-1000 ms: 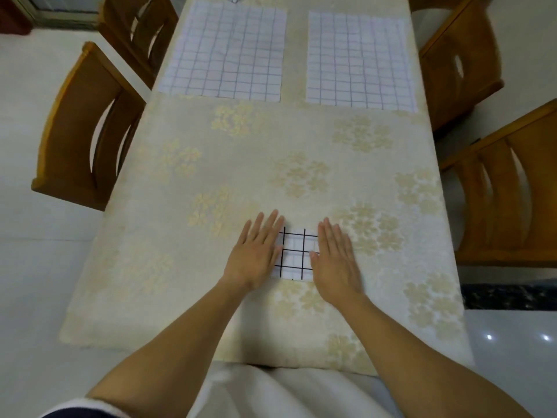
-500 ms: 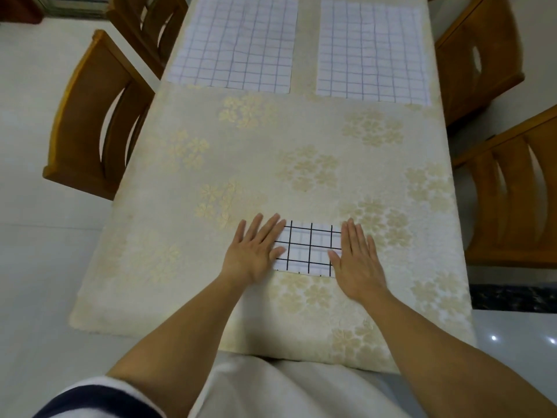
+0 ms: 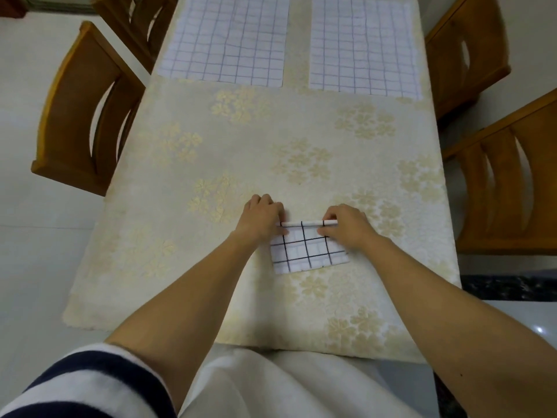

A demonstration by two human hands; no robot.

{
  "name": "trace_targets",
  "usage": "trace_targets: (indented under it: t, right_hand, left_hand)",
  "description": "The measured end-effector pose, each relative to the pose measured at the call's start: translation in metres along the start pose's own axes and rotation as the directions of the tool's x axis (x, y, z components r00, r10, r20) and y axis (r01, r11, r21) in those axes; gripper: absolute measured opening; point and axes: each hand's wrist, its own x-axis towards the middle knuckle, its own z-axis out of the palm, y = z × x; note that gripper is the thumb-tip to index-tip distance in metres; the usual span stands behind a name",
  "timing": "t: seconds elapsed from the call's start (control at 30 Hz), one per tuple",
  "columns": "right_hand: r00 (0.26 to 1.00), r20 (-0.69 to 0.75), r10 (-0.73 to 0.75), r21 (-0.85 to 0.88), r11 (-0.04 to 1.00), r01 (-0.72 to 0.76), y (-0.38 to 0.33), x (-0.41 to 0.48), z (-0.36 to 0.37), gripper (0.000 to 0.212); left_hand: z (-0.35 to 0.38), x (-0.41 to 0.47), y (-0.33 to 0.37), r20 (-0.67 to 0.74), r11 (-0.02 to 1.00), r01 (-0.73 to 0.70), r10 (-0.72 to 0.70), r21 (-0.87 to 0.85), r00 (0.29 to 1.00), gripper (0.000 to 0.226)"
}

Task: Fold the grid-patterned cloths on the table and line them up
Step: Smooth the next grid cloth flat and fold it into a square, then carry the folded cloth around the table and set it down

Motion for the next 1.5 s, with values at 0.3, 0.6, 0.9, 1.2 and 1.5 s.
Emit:
trace_targets:
  t: [0.3,0.6,0.9,1.2,1.5]
  right_hand:
    - [0.959,-0.238,0.153,0.624,0.780,0.030,-0.014,-0.053,0.002,0.008]
    - [0.886,-0.385,0.257,0.761,0.632,0.148,-0.038,-0.111,-0.033,0.020]
    - [0.861,-0.452,0.233,0.759,0.607,0.234,-0.054,-0.201,-0.022,0.019]
    - [0.809,-0.518,0.279,0.797,0.501,0.338,-0.069,-0.297,0.049,0.056]
    - [0.927,-0.345,0.146,0.868,0.425,0.256,-0.136,-0.332,0.091,0.024]
  left_hand:
    - [-0.019,-0.053,0.001,-0.127,0.479,0.003,-0.239,-0.878,0.963,0.004]
    - [-0.055,-0.095,0.040,-0.185,0.278,-0.145,-0.125,-0.950,0.975,0.010]
    - [-0.078,-0.178,0.079,-0.309,0.345,-0.223,-0.220,-0.912,0.925,0.021]
    - [-0.045,-0.312,0.087,-0.262,0.518,-0.163,-0.123,-0.840,0.957,0.036]
    - [-0.065,-0.381,0.028,-0.237,0.470,-0.092,-0.259,-0.878,0.936,0.043]
